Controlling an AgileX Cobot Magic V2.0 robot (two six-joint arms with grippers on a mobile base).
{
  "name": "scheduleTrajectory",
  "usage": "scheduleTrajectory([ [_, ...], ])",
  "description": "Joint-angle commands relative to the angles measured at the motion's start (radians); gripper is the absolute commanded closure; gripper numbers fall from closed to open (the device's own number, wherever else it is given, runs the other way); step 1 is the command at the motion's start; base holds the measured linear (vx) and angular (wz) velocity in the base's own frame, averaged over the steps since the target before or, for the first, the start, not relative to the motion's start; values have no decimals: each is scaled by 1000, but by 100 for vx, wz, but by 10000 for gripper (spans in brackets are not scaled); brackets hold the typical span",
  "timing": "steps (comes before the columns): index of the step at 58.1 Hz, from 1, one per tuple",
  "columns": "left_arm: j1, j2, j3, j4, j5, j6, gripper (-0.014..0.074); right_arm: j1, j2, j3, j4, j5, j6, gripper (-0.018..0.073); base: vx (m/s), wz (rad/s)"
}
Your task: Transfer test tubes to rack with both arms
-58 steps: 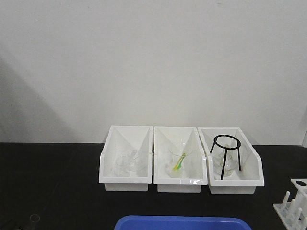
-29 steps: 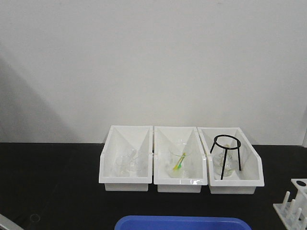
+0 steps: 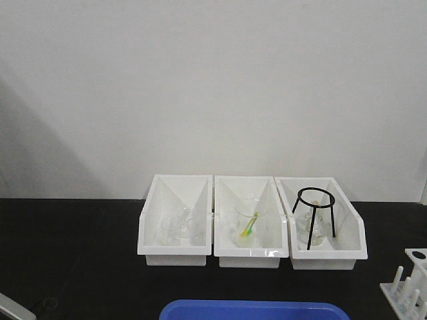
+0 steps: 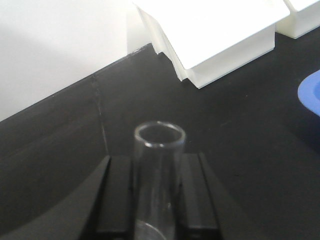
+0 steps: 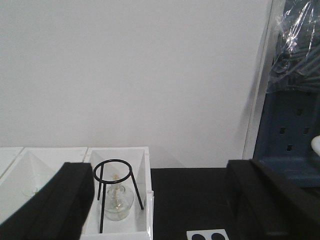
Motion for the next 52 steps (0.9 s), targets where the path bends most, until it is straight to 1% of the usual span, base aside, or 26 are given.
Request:
scheduleTrajectory([
  [1,-8,-21,-27,-8,-83,-12,487,2,-3,-31,-17,-76,1,-20,0,0],
  [6,-8,-21,-27,-8,-83,-12,579,2,-3,-31,-17,-76,2,-20,0,0],
  [9,-8,-21,-27,-8,-83,-12,619,2,-3,-31,-17,-74,2,-20,0,0],
  [18,-8,-21,-27,-9,-97,-13,619,2,-3,-31,-16,-72,2,-20,0,0],
  [26,-8,-29,-27,-9,-154,-14,618,2,-3,-31,-14,-72,2,-20,0,0],
  [31,-8,-45,-27,-9,-181,-52,617,2,-3,-31,-14,-72,2,-20,0,0],
  [36,-8,-69,-27,-10,-182,-96,617,2,-3,-31,-14,-72,2,-20,0,0],
  [52,-8,-169,-27,-8,-178,-119,617,2,-3,-31,-14,-72,2,-20,0,0],
])
